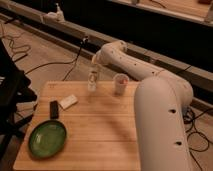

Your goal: Stand the bottle upright

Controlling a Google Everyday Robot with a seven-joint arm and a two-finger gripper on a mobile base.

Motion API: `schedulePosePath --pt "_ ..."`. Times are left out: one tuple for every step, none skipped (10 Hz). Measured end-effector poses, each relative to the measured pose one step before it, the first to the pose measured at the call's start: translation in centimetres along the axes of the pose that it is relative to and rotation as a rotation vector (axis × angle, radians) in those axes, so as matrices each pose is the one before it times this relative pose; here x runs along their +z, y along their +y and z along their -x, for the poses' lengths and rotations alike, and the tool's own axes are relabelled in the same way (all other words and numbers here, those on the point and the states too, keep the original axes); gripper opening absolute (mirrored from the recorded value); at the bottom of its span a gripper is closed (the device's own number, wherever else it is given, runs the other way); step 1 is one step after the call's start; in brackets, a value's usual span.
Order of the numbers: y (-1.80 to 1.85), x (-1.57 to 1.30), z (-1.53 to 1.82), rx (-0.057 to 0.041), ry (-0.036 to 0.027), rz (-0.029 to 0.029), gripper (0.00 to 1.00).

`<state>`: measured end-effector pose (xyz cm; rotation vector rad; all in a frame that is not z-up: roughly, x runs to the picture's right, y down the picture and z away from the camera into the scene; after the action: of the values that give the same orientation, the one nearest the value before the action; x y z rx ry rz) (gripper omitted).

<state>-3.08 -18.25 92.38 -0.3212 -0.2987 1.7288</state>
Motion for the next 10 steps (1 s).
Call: schedulePosePath --pt "-0.045 -0.037 0.243 -0.00616 -0.01943 0.00419 0.00" --pt "-0.087 -0.015 -0.013 0.00055 -0.00893 0.00355 0.00" --pt "-0.119 -0.060 0.040 0.00131 -0.00109 -0.00069 0.00" --pt "0.046 0.032 -0.030 0.00011 0.00064 0.00019 0.00" --pt "0.116 0.034 -0.012 -0.00081 0.00032 0.00102 0.00" --pt "0.031 0.008 -0.011 -0.00012 0.00023 0.00045 0.00" --pt "-0.044 -0.011 0.005 0.00024 -0.00004 -0.00054 0.00" --pt "0.011 -0.005 0.013 0.00002 -0.00017 0.00013 0.00" --pt "0.028 0.010 -0.010 -0.00004 0.00017 0.00037 0.00" --pt "-0.007 -0.003 0.002 0.00005 -0.00004 -0.00008 0.00"
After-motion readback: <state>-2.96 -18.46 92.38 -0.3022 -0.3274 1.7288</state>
